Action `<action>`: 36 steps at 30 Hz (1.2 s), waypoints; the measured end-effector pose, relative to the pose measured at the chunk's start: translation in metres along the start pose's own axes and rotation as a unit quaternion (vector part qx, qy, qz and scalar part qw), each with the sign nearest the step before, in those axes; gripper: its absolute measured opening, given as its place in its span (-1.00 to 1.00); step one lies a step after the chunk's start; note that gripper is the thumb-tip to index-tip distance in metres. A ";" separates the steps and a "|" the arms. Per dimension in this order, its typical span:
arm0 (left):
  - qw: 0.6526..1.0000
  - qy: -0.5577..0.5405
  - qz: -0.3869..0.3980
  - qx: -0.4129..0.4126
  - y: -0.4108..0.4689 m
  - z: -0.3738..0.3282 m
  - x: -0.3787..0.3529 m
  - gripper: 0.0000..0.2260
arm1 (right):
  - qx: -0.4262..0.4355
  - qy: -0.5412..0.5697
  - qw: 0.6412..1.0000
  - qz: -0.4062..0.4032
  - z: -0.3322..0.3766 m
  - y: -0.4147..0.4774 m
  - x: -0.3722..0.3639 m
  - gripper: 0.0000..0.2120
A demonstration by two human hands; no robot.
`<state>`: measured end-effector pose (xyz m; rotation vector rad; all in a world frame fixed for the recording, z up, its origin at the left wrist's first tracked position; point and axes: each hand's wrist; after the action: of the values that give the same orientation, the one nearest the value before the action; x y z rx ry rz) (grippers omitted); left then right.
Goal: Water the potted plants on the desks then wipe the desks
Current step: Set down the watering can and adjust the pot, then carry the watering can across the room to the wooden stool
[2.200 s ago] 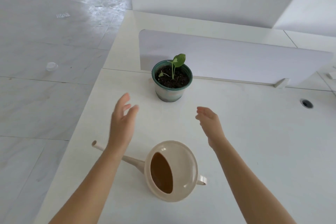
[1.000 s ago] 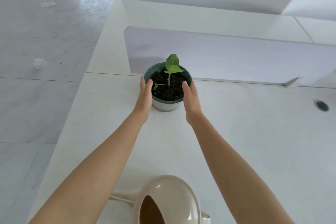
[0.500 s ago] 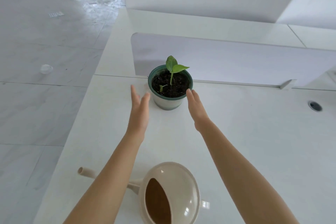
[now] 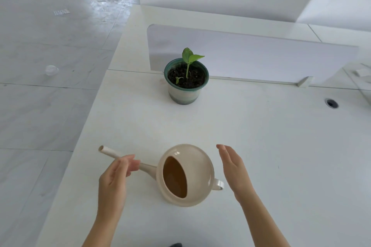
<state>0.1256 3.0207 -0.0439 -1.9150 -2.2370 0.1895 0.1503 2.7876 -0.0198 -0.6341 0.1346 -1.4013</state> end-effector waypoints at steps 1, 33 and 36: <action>1.000 0.004 -0.009 0.011 -0.004 0.005 0.002 -0.73 | -0.001 -0.004 1.000 -0.003 -0.007 -0.005 -0.003 -0.63; 0.957 -0.221 0.164 0.094 0.010 0.017 0.033 -0.85 | -0.014 0.092 0.996 0.009 -0.063 -0.021 -0.030 -0.10; 0.955 -0.218 0.181 0.087 0.010 0.014 0.032 -0.85 | -0.005 0.142 0.990 0.012 -0.061 -0.030 -0.033 -0.10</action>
<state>0.1277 3.0540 -0.0579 -2.3414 -1.9812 0.9120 0.0900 2.7972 -0.0645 -0.4364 0.3755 -1.4621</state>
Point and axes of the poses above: each hand's wrist, its own y-axis towards the middle knuckle, its own x-axis out of the back of the hand, z = x × y, and after that the axes turned 14 degrees about z, right-handed
